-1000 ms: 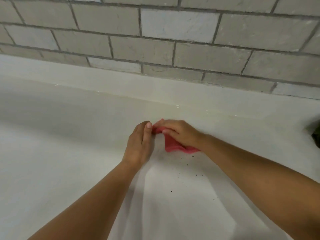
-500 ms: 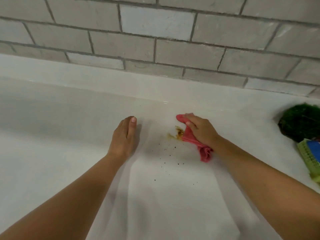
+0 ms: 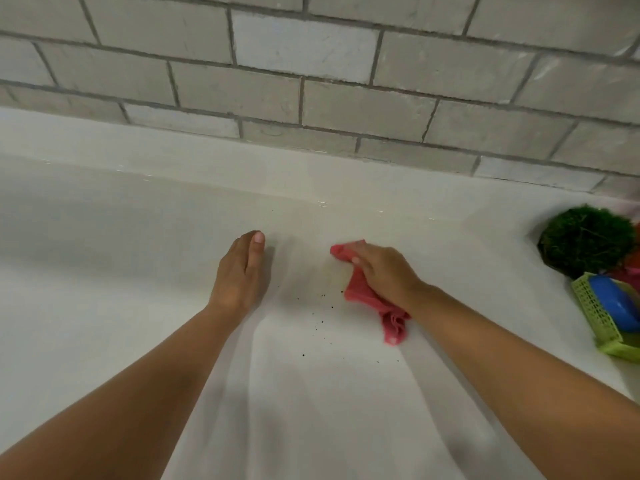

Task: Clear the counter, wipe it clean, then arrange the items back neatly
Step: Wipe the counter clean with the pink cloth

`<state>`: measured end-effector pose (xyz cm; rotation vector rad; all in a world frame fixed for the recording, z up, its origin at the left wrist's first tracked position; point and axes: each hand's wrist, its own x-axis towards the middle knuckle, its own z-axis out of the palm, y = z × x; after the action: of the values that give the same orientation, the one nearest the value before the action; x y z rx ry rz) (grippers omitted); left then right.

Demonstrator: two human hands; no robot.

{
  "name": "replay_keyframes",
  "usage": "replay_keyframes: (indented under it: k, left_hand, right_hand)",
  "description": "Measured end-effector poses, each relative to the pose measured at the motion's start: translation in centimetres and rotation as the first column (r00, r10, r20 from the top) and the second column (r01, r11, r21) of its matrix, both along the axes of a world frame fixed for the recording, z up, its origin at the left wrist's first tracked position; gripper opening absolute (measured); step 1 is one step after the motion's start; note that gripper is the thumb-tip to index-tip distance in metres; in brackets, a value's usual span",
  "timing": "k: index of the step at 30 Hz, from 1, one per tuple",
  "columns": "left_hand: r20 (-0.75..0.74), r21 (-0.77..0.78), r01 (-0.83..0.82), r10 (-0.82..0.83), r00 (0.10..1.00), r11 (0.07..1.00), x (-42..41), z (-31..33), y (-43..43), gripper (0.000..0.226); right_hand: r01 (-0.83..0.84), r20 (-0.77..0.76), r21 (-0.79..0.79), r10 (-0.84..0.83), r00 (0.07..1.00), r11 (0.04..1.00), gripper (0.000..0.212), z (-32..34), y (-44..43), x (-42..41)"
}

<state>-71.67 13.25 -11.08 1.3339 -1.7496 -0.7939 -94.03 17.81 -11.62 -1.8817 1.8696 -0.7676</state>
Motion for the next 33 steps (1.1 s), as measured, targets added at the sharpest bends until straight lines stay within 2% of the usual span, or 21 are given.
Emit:
replay_keyframes:
  k: [2, 4, 6, 8, 10, 12, 14, 17, 20, 21, 22, 23, 24, 25, 27, 28, 30, 33]
  left_hand:
    - [-0.018, 0.01, 0.002, -0.002, 1.0, 1.0, 0.1, 0.0, 0.0, 0.04]
    - [-0.031, 0.012, 0.01, -0.009, 0.999, 1.0, 0.0, 0.0, 0.0, 0.037]
    - [-0.032, 0.008, 0.012, -0.012, 0.999, 1.0, 0.0, 0.0, 0.0, 0.037]
    - [-0.02, 0.004, -0.001, 0.001, 1.0, 1.0, 0.0, -0.1, 0.0, 0.041]
    - [-0.013, 0.002, 0.002, -0.002, 1.0, 1.0, -0.1, -0.2, -0.1, 0.042]
    - [-0.006, -0.001, 0.011, -0.011, 1.0, 1.0, -0.1, -0.3, -0.1, 0.042]
    - [-0.003, -0.015, 0.008, -0.008, 1.0, 1.0, -0.3, -0.4, -0.2, 0.041]
    - [-0.004, -0.027, 0.004, -0.004, 1.0, 1.0, -0.3, -0.6, -0.3, 0.042]
    - [0.004, -0.021, 0.005, -0.005, 1.0, 1.0, -0.2, -0.6, -0.3, 0.042]
    - [-0.001, -0.021, 0.004, -0.004, 1.0, 1.0, -0.1, -0.6, -0.2, 0.042]
    - [-0.005, -0.021, 0.002, -0.002, 1.0, 1.0, -0.1, -0.5, -0.2, 0.042]
    - [-0.007, -0.019, 0.003, -0.003, 1.0, 1.0, -0.1, -0.4, -0.2, 0.042]
    - [-0.006, -0.015, 0.006, -0.006, 1.0, 1.0, 0.0, -0.4, -0.2, 0.042]
    - [-0.006, -0.011, 0.007, -0.007, 1.0, 1.0, 0.0, -0.5, -0.2, 0.042]
    - [-0.004, -0.007, 0.005, -0.005, 1.0, 1.0, 0.0, -0.6, -0.2, 0.042]
    - [0.0, -0.005, 0.004, -0.004, 1.0, 1.0, 0.0, -0.6, -0.2, 0.042]
    - [0.0, 0.0, 0.003, -0.003, 1.0, 1.0, 0.0, -0.6, -0.3, 0.042]
    - [0.015, -0.001, 0.001, -0.001, 1.0, 1.0, -0.2, -0.6, -0.6, 0.043]
  right_hand:
    - [-0.062, 0.014, 0.027, 0.061, 0.998, 0.998, 0.035, 0.5, 2.4, 0.9]
    - [-0.11, -0.047, 0.074, 0.114, 0.992, 0.991, 0.031, 1.7, 3.2, 0.4]
    - [-0.087, -0.02, 0.037, 0.087, 0.996, 0.996, 0.028, 3.2, 2.3, -1.8]
    - [0.108, 0.036, -0.044, -0.107, 0.994, 0.993, 0.028, 3.6, 0.7, -5.7]
    - [0.361, 0.031, -0.036, -0.36, 0.933, 0.932, 0.029, 3.2, -0.5, -10.3]
    - [0.53, -0.123, 0.02, -0.524, 0.843, 0.848, 0.031, 1.7, -1.6, -13.4]
    - [0.578, -0.257, -0.014, -0.561, 0.787, 0.816, 0.033, 0.1, -3.3, -13.6]
    - [0.554, -0.277, -0.074, -0.551, 0.787, 0.829, 0.033, -0.9, -6.2, -9.7]
    - [0.394, -0.162, -0.067, -0.399, 0.902, 0.917, 0.032, -0.4, -8.0, -5.4]
    - [0.289, -0.071, -0.029, -0.291, 0.954, 0.957, 0.031, 0.1, -8.0, -4.5]
    - [0.172, 0.092, 0.009, -0.172, 0.981, 0.985, 0.03, 1.0, -7.6, -4.0]
    - [0.093, 0.305, 0.03, -0.098, 0.947, 0.995, 0.029, 2.0, -7.0, -4.0]
    - [0.085, 0.398, 0.002, -0.079, 0.914, 0.996, 0.027, 2.7, -6.5, -4.8]
    - [0.146, 0.394, -0.007, -0.132, 0.91, 0.989, 0.025, 3.4, -6.0, -5.8]
    - [0.287, 0.226, 0.007, -0.282, 0.933, 0.958, 0.024, 3.3, -5.3, -8.4]
    - [0.319, 0.045, 0.006, -0.319, 0.947, 0.948, 0.027, 2.5, -4.9, -9.3]
    - [0.303, -0.205, 0.016, -0.294, 0.934, 0.953, 0.033, 0.4, -4.6, -9.8]
    - [0.263, -0.338, -0.016, -0.253, 0.907, 0.965, 0.043, -1.0, -5.2, -8.8]
